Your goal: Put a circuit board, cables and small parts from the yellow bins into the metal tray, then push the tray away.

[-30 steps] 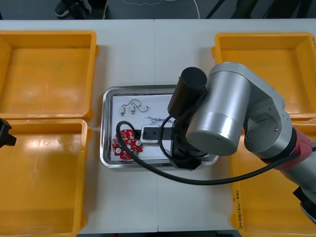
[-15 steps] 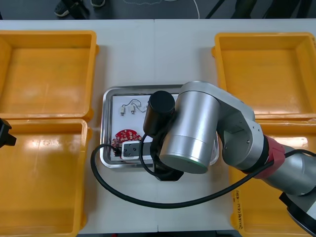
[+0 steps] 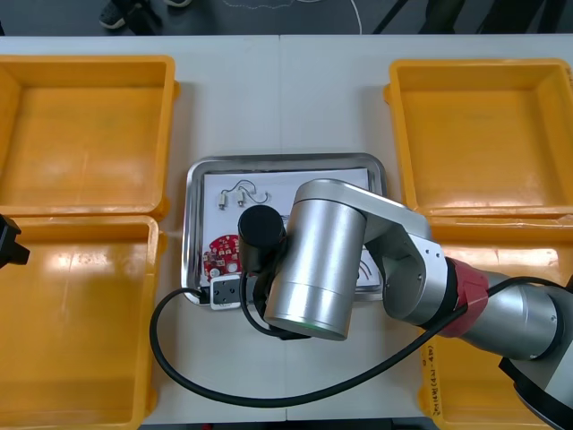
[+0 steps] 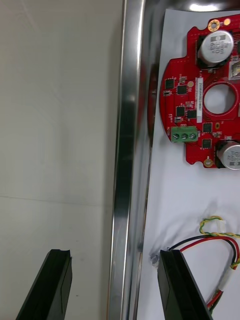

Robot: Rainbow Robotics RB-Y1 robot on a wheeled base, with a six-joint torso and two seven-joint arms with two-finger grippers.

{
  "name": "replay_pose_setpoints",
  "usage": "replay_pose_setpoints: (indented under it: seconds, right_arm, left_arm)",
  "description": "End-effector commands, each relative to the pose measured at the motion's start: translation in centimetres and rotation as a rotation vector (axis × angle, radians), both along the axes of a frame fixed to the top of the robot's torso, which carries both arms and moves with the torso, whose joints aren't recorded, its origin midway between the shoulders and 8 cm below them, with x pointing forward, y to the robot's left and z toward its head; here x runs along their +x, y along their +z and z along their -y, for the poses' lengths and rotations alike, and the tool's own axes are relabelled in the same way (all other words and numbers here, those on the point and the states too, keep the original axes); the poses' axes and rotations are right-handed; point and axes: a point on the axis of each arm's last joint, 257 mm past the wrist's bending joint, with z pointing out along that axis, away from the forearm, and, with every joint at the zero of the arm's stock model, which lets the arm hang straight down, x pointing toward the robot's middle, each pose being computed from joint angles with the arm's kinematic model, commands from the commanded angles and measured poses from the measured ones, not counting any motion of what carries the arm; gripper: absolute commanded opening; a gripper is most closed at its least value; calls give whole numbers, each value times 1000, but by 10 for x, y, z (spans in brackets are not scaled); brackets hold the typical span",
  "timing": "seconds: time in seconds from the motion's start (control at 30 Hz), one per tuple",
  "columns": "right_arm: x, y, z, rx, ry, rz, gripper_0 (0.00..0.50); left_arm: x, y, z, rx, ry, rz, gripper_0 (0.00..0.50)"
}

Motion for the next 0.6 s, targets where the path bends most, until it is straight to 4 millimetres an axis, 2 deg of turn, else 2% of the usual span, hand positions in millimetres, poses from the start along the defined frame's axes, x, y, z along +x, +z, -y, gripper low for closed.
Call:
replay_pose_setpoints:
  seconds: [0.03,0.6]
  right_arm:
    - [2,7,-17,-11,78,29,500]
    - [4,-17,-19,-39,90,30,500]
  left_arm:
    - [-3,16,-18,91,-71,21,500]
    - [-3,16,-18,91,-71,21,500]
